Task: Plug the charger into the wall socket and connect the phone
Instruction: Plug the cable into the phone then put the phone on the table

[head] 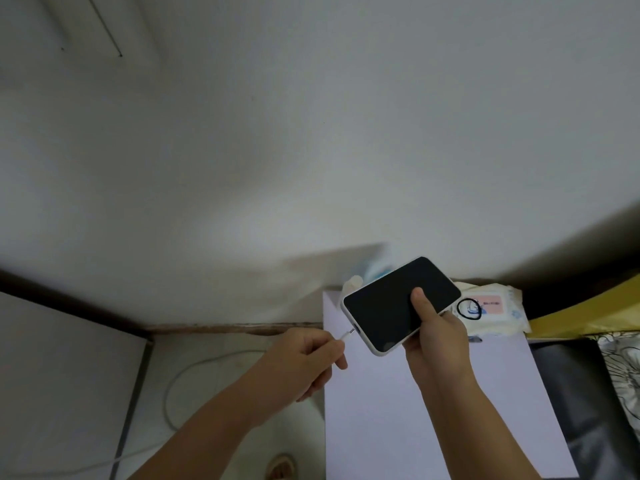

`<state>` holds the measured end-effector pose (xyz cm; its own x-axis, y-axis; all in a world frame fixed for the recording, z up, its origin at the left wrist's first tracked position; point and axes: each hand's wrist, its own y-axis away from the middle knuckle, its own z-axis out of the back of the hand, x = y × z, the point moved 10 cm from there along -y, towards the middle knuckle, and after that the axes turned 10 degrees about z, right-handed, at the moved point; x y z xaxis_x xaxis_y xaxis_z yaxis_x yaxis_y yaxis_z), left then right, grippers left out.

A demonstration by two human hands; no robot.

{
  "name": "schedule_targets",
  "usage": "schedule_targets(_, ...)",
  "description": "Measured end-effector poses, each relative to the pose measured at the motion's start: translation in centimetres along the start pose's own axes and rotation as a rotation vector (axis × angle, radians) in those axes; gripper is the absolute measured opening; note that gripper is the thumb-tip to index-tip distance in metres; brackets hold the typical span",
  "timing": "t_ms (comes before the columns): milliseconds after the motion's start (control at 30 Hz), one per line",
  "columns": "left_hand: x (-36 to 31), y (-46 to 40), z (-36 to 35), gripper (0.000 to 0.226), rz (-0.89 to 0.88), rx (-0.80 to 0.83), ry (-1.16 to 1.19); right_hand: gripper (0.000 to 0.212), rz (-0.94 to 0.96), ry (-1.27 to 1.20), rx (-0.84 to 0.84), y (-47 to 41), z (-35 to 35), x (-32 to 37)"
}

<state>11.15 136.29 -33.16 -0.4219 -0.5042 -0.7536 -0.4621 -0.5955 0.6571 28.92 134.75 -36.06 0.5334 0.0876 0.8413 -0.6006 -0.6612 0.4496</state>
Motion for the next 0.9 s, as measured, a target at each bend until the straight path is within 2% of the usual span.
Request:
schedule_targets(300, -0.1, 0.6, 0.7, 0.022, 0.015, -0.083, -0.024, 0.035, 0.028, 0.028, 0.008, 0.5, -0.1, 0.0)
schedule_targets(600, 0.4, 1.0, 1.3, 0.019, 0.091, -0.172, 0.057, 0.010, 0.064, 0.051, 0.018, 0.9, -0.2, 0.2)
schedule_targets(900, -0.1, 0.9, 1.2, 0.023, 0.085, -0.189, -0.021, 0.011, 0.082, 0.044, 0.063, 1.4, -0.8, 0.5)
